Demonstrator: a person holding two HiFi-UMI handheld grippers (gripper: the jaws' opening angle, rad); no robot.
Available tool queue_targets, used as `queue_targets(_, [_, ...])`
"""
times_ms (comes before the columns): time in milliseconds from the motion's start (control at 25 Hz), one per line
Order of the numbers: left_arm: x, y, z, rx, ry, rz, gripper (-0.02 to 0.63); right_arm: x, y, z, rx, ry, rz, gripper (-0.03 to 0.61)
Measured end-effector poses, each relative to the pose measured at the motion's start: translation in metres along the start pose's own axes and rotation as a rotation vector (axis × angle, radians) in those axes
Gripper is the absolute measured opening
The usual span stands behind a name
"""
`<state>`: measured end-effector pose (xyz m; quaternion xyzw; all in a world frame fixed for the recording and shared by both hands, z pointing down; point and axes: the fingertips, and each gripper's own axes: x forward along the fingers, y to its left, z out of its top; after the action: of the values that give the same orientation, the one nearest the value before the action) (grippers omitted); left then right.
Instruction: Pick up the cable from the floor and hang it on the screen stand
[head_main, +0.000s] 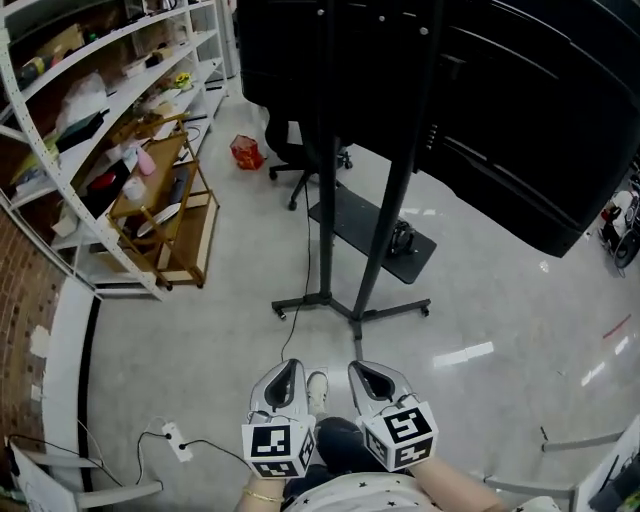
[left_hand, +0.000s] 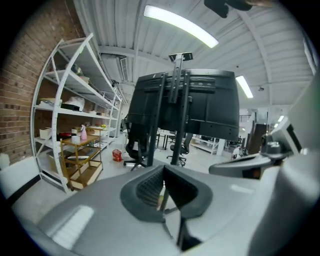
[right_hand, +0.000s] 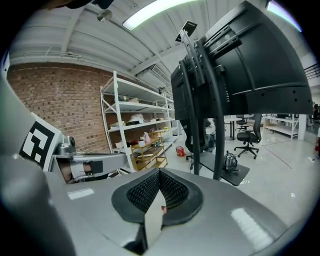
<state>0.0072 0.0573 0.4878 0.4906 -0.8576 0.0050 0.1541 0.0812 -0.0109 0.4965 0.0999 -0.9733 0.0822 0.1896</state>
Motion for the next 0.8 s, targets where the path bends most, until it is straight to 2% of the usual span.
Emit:
queue_targets(160, [0.037,0.071,0.01,-0.049,-0.017,0.115,0.008,0.085,0.004,0.012,-0.003,0.034,0.051,-0.002])
queue_targets(280, [0.073,0.113,0.024,-0.062,-0.001,0.149,0.008,0.146,-0.004,0.035,0.011,0.035,0.047,-0.002])
queue_targets(480, [0.143,0.159,0.046,-0.041,0.026,0.143,0.008,0.24,-0.032,0.051,0.05,0.076,0.037,-0.002])
queue_targets(680, [0.214,0.19,0.037,0.02,0.055,0.109,0.008,0.324,-0.058,0.041,0.045,0.129,0.012,0.0])
queue_targets(760, [0.241,0.205,0.028,0.049,0.08,0.1,0.008,0.355,-0.069,0.031,0.084,0.157,-0.006,0.055])
queue_targets(800, [0.256,0.214,0.023,0.052,0.088,0.096,0.008,0.371,-0.076,0.025,0.108,0.162,-0.021,0.055])
